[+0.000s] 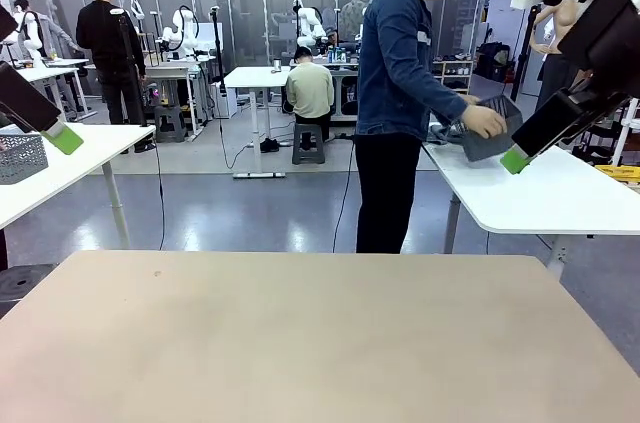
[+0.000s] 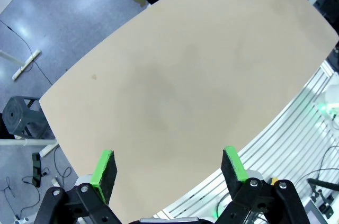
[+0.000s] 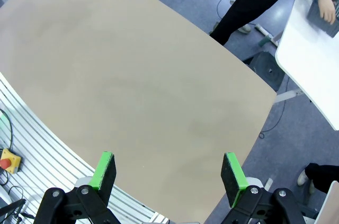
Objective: Fold the towels and place them in the basket.
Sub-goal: When a person lays out a Towel with hook on the table, fold it in half twice.
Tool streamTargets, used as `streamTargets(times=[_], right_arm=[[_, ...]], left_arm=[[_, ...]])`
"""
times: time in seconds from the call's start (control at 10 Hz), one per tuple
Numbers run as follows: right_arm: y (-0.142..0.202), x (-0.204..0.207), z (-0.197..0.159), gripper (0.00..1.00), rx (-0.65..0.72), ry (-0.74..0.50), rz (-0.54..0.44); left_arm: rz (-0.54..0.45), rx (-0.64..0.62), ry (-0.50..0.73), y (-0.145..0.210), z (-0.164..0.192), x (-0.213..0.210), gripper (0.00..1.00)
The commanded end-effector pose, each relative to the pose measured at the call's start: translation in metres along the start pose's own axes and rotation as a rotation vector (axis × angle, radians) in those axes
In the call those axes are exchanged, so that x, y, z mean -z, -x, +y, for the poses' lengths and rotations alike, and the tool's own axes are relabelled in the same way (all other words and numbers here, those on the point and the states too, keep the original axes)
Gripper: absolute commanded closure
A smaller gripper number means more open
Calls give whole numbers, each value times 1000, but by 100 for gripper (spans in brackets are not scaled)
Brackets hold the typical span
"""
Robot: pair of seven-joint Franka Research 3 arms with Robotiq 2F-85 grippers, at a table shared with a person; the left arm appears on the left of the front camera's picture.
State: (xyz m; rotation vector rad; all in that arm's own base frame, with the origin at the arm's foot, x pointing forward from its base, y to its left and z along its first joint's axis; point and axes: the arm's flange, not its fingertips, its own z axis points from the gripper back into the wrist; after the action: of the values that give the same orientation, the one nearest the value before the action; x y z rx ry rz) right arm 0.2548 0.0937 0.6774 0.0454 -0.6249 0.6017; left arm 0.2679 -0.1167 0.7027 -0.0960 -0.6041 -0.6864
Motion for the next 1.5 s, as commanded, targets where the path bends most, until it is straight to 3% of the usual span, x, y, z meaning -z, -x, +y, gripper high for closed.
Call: streamTargets(times=[0.0,1.4], right_arm=[[-1,-1,-1,0,-4,0,-7],[-1,-1,-1,0,-4,0,-7]], left_arm=[[-4,7,-1,0,0,-1,0],[-4,7,-1,0,0,-1,0]])
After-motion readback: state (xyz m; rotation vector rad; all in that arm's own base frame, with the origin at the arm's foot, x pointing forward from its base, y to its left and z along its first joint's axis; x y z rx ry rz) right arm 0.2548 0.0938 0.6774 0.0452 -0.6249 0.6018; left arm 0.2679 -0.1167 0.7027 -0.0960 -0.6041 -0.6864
